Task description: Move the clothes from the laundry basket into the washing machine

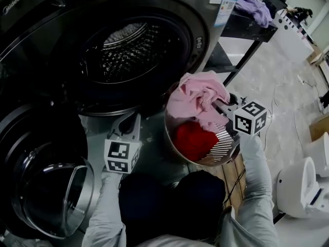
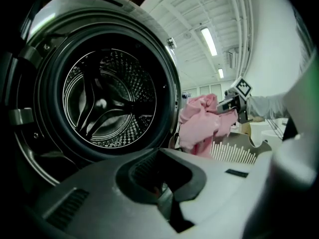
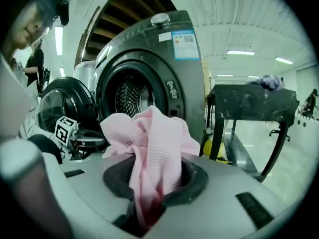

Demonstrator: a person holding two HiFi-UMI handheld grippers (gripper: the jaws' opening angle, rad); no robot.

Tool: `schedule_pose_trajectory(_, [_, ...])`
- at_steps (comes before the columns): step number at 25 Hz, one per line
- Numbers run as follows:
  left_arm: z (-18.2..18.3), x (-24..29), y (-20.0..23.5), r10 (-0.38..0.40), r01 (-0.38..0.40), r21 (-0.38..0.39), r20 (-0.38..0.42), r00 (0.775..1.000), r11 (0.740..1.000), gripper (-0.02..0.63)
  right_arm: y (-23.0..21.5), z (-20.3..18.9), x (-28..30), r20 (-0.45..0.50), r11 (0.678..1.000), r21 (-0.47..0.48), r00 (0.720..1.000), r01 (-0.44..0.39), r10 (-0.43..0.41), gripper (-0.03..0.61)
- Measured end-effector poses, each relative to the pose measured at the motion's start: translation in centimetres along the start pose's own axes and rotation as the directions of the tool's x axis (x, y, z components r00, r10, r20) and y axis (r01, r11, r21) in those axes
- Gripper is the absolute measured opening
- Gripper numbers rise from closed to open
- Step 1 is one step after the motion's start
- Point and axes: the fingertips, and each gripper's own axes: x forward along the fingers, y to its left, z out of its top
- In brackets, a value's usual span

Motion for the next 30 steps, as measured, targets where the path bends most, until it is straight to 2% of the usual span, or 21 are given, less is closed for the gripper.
schedule_pose_trajectory(3, [0.4, -0.2, 0.1, 0.006, -0.006, -0.004, 0.015, 1.000, 1.000, 0.018, 0.9, 3.6, -0.4, 0.096, 1.000, 0.013, 0.995, -0.015, 0.014, 0.110])
schedule_pose_trajectory(9, [1.1, -0.9, 0.1, 0.011, -0.011, -0.003, 0.033, 0.999, 1.000, 0.018, 3.8, 9.1, 0.9, 0.250, 0.997, 0.039, 0.966, -0.073, 0.061, 0.109])
schedule_pose_trajectory(18, [0.9, -1.2, 0.9, 0.029, -0.028, -0.016, 0.040, 0.999, 0.999, 0.018, 7.0, 12.5, 8.0, 0.378, 0.990, 0.090, 0.924, -0.105, 0.063, 0.107])
schedule_pose_trajectory(24, [0.4, -1.2, 1.5, 0.037, -0.036, -0.017, 0.031, 0.999, 0.999, 0.018, 8.8, 13.9, 13.1, 0.440, 0.996, 0.049, 0.897, -0.070, 0.041, 0.106])
schedule_pose_trajectory(30, [-0.2, -1.2, 2.3, 0.052, -0.051, -0.033, 0.026, 0.998, 0.998, 0.018, 11.1, 15.0, 20.0, 0.420, 0.997, -0.063, 0.905, -0.043, 0.066, 0.104])
